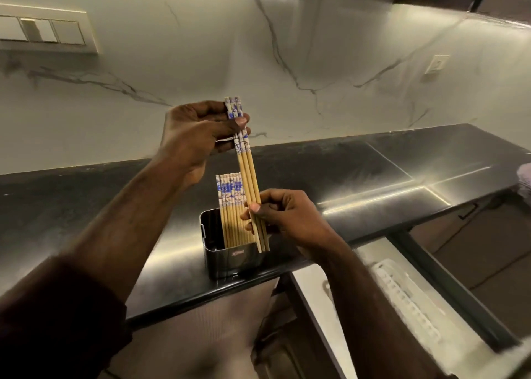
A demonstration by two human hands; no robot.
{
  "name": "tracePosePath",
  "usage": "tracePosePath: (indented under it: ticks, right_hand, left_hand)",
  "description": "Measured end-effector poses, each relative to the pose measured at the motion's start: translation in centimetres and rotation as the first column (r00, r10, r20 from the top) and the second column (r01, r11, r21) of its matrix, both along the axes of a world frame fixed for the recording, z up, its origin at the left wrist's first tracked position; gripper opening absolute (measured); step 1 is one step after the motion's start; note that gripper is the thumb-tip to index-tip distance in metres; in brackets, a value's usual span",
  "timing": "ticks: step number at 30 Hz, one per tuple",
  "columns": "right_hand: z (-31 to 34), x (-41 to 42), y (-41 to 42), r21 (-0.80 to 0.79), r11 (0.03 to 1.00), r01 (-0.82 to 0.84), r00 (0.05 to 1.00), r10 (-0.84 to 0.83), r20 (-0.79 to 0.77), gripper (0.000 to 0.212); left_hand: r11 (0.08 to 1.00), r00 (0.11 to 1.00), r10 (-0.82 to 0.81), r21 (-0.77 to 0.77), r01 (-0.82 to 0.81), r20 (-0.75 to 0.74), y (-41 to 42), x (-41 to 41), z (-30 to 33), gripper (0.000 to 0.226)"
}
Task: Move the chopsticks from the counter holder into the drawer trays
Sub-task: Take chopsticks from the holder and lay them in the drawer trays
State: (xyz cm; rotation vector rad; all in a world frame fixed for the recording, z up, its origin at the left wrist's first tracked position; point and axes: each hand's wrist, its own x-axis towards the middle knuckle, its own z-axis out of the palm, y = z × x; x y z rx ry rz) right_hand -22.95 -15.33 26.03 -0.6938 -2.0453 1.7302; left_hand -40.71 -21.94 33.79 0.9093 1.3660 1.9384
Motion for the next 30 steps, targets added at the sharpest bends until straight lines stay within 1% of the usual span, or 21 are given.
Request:
tracePosePath:
  ticks: [4,8,14,19,24,30]
  right_hand:
    - [0.7,5.5,0.1,-0.038,0.999,-0.022,0.999,0.024,0.029,0.018]
    - [1.0,12.2,-0.1,-0.132,0.991,-0.015,0.998,0.022,0.054,0.020]
    - [1.3,23.9,-0.4,-0.156,0.984,0.086,0.991,-0.070,0.110,0.018]
    - [2.1,33.2,0.1,-0.180,0.969,0.167,0.979,-0.141,0.149,0.020]
    - [2.5,39.3,1.8,-0.167,0.963,0.210,0.961,-0.172,0.216,0.015]
    - [0.3,42.5,3.8,-0.209,0.945,0.251,0.943,-0.190,0.275,0.015]
  left_hand:
    - [1.000,0.998,-0.023,0.003,0.023,0.054,0.8,3.8,0.6,0.019]
    - [0.999,0.994,-0.046,0.001,0.047,0.096,1.8,9.4,0.6,0.019]
    - [0.997,0.986,-0.074,-0.018,0.077,0.153,3.5,20.7,-0.6,0.024]
    - [0.976,0.966,-0.177,-0.090,0.197,0.190,5.0,30.9,-2.3,0.027]
    - [0.954,0.931,-0.257,-0.084,0.287,0.258,6.4,37.8,-3.4,0.021]
    - [0.935,0.910,-0.266,-0.145,0.324,0.318,8.9,40.8,-6.2,0.021]
